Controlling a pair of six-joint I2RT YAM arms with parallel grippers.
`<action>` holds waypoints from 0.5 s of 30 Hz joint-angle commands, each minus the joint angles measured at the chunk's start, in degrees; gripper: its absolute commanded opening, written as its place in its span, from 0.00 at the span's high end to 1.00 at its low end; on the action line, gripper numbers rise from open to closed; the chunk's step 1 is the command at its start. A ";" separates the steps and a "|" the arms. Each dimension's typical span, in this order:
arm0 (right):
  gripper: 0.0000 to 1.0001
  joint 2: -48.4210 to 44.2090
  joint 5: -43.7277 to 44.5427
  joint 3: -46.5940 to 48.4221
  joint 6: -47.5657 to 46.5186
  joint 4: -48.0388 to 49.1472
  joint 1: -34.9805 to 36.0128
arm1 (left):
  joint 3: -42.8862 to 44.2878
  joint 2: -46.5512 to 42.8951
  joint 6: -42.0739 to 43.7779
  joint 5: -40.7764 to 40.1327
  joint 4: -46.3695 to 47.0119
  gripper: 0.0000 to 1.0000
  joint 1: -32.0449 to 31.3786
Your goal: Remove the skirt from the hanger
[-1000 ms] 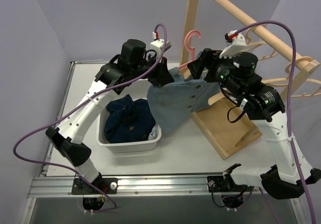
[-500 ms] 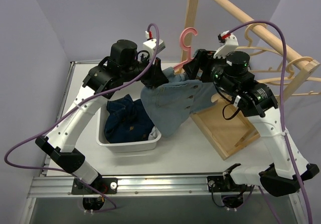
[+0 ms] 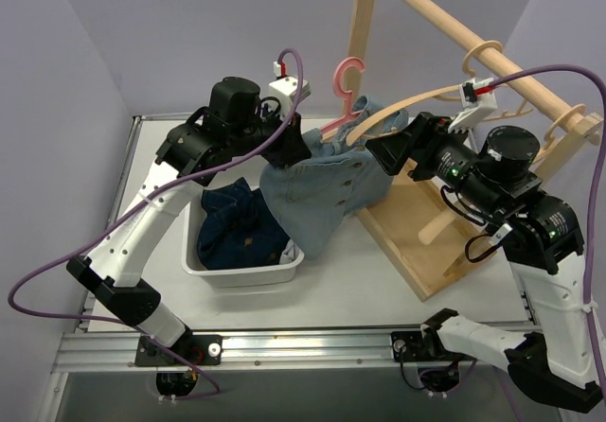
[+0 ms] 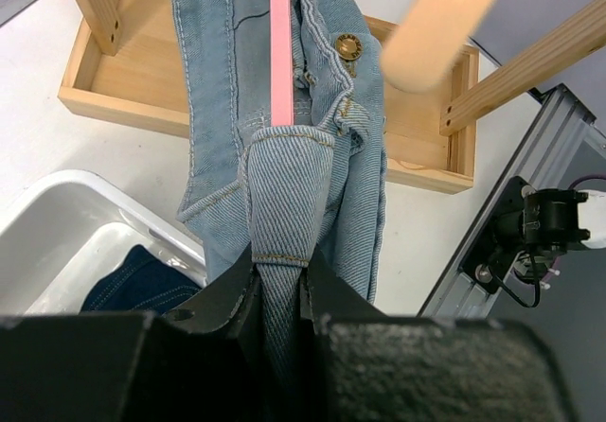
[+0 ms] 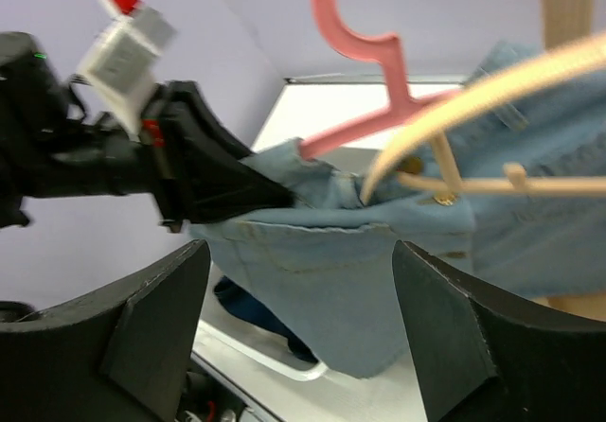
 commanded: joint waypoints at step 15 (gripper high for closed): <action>0.28 17.35 -3.91 12.63 -6.07 13.81 0.31 | 5.58 -6.54 1.60 -2.23 3.42 0.98 -0.04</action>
